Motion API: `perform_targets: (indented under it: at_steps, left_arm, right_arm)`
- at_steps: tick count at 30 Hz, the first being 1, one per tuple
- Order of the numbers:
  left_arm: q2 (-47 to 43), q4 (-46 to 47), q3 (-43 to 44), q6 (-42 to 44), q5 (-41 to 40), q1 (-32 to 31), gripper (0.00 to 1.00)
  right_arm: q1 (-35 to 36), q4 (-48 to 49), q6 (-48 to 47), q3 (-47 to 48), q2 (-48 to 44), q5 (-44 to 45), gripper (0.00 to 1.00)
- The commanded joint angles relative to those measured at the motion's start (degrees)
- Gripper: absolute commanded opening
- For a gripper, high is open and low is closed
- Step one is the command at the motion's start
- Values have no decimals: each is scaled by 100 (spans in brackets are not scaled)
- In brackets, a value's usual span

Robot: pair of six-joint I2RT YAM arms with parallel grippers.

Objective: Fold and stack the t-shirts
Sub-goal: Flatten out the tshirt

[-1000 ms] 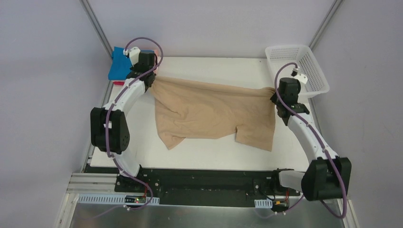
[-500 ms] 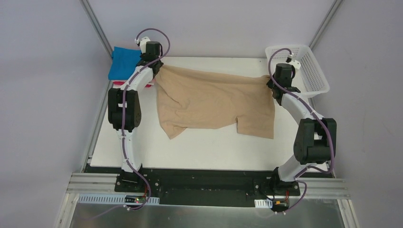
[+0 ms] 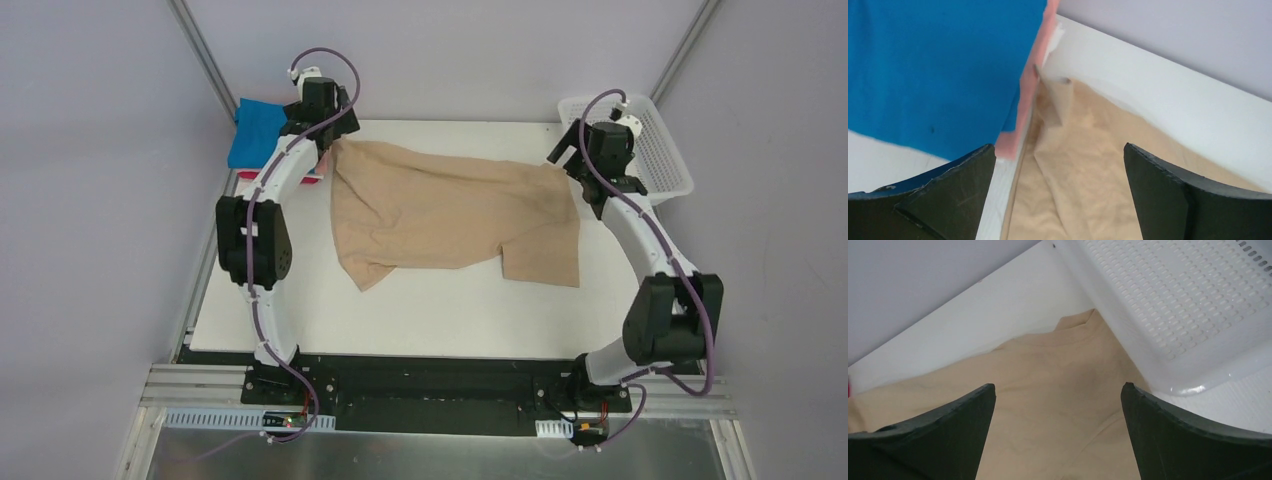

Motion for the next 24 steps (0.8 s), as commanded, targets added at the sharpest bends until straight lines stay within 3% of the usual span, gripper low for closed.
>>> perform_targets:
  at_steps: [1,9,14,19,24]
  left_arm:
    - [-1577,-514,-526,-36,77,-377,99]
    - [-4145,-1097,-3631,-1643,550,-737,99]
    - [-5386,-1317,-5297,-2605,686,-1206,99]
    - [-5680,-1768,-6087,-2997,988,-1421,99]
    - [-5122,-1786,-6323,-3215,1203,-1656,88]
  right_arm:
    - [55,-398,528,-470,-1291,-288,99]
    - [-176,-649,1874,-2177,-3246,-253,99]
    - [-240,-1015,2125,-2778,-3790,-305,99]
    - [-247,-1662,2163,-2786,-3550,-220,99]
    - [-260,-1995,2131,-2678,-3116,-205,99]
